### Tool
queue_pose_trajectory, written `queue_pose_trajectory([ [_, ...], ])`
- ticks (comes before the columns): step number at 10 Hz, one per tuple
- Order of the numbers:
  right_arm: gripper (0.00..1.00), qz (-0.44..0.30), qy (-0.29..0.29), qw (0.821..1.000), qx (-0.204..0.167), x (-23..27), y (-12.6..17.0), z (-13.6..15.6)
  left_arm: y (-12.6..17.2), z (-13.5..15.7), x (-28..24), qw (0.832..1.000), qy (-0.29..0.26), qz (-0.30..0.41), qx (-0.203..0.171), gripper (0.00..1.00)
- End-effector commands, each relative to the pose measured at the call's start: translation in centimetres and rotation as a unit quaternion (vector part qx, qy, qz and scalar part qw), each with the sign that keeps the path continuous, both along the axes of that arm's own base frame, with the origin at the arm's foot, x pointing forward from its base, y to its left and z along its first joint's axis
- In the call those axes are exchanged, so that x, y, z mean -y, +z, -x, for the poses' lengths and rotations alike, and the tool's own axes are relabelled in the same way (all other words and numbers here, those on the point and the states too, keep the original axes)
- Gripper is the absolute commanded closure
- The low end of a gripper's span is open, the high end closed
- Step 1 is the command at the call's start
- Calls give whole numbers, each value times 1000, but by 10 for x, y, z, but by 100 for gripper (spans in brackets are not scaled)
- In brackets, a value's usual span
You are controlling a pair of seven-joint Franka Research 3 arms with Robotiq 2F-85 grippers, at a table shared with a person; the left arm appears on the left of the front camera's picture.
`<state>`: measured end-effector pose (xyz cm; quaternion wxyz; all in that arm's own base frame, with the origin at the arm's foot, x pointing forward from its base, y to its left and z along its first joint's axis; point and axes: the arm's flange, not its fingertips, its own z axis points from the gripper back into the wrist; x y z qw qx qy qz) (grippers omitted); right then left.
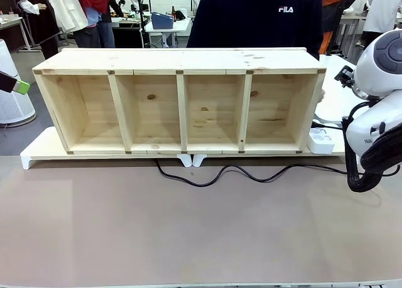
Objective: Perform cable management.
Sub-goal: Release the Power Cable when the human grasps it.
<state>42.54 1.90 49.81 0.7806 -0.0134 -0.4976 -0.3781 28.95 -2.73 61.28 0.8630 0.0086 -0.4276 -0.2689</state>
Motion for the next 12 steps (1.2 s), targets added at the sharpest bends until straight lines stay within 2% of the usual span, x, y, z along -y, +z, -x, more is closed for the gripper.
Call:
queue_pose_trajectory([
  [1, 0, -1, 0, 1000, -3, 1, -1, -1, 0, -3, 0, 1000, 1, 2, 6, 0],
  [12, 0, -1, 0, 1000, -3, 1, -1, -1, 0, -3, 0, 1000, 1, 2, 6, 0],
])
